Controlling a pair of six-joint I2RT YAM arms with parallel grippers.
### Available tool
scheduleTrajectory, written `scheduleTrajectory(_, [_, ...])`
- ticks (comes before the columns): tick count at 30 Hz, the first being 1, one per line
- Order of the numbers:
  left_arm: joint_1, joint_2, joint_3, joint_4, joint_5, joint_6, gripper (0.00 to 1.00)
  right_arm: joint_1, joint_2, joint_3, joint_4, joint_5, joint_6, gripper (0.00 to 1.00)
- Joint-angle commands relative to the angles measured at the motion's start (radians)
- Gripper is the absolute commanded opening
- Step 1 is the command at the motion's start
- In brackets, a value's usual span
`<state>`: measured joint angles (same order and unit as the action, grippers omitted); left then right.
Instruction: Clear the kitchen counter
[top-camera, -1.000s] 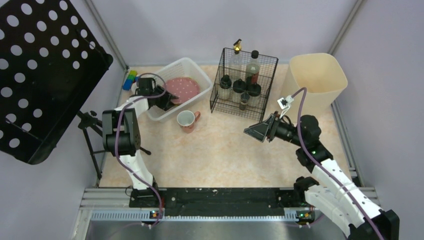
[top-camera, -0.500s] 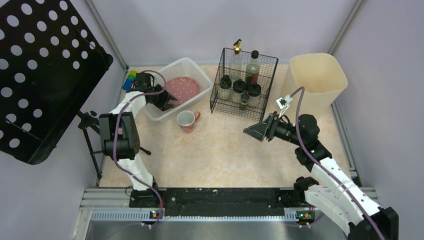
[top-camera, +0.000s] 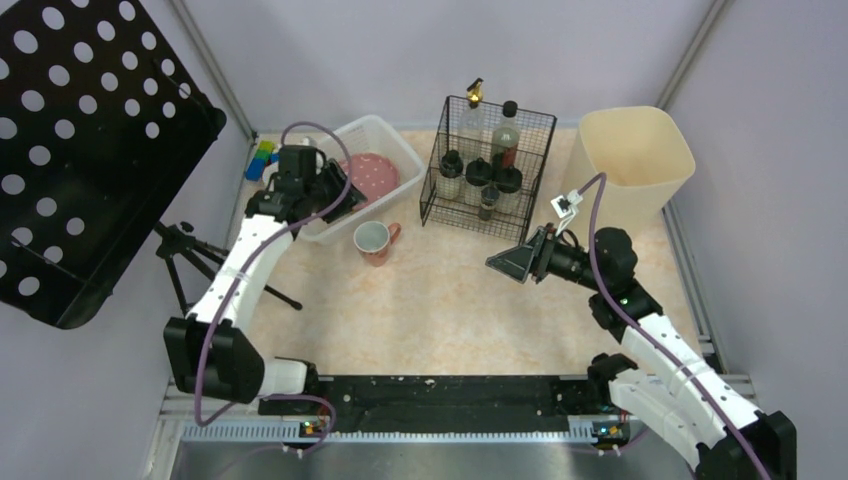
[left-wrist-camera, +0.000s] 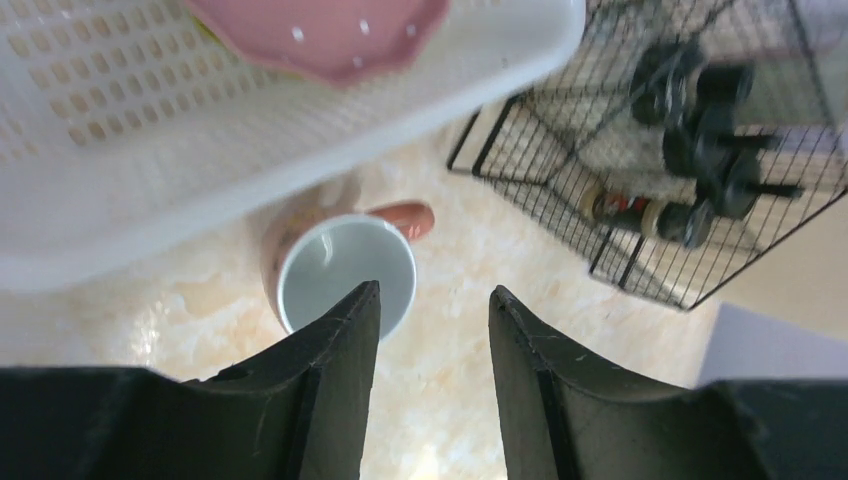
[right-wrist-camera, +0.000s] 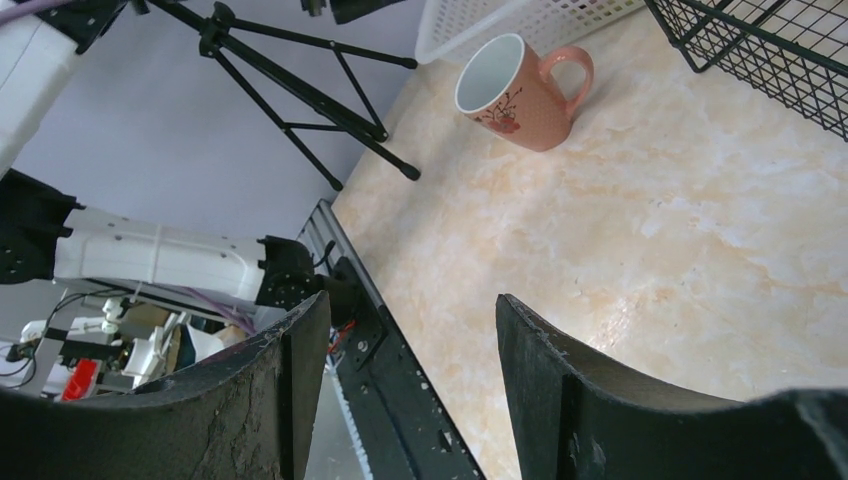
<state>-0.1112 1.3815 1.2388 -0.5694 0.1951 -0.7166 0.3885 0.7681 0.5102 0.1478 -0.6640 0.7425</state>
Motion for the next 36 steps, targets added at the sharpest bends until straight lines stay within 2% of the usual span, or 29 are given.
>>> scheduleTrajectory(1, [-0.121, -0.080, -0.068, -0.092, -0.174, 0.048, 0.49, -0.004, -0.004, 0.003, 0.010, -0.001, -0.021, 0.61])
scheduleTrajectory(9, [-0.158, -0.132, -0.181, -0.095, -0.186, 0.038, 0.49, 0.003, -0.021, -0.004, -0.004, 0.005, -0.022, 0.61])
scheduleTrajectory(18, [-0.171, -0.135, -0.193, -0.141, -0.330, 0.064, 0.49, 0.006, -0.027, -0.011, -0.007, 0.014, -0.021, 0.61])
scheduleTrajectory(27, [-0.171, -0.057, -0.197, -0.085, -0.264, 0.066, 0.49, 0.014, -0.030, -0.010, -0.008, 0.018, -0.016, 0.61])
scheduleTrajectory(36, [-0.170, 0.035, -0.176, -0.052, -0.258, 0.066, 0.49, 0.017, -0.031, -0.020, -0.012, 0.027, -0.018, 0.61])
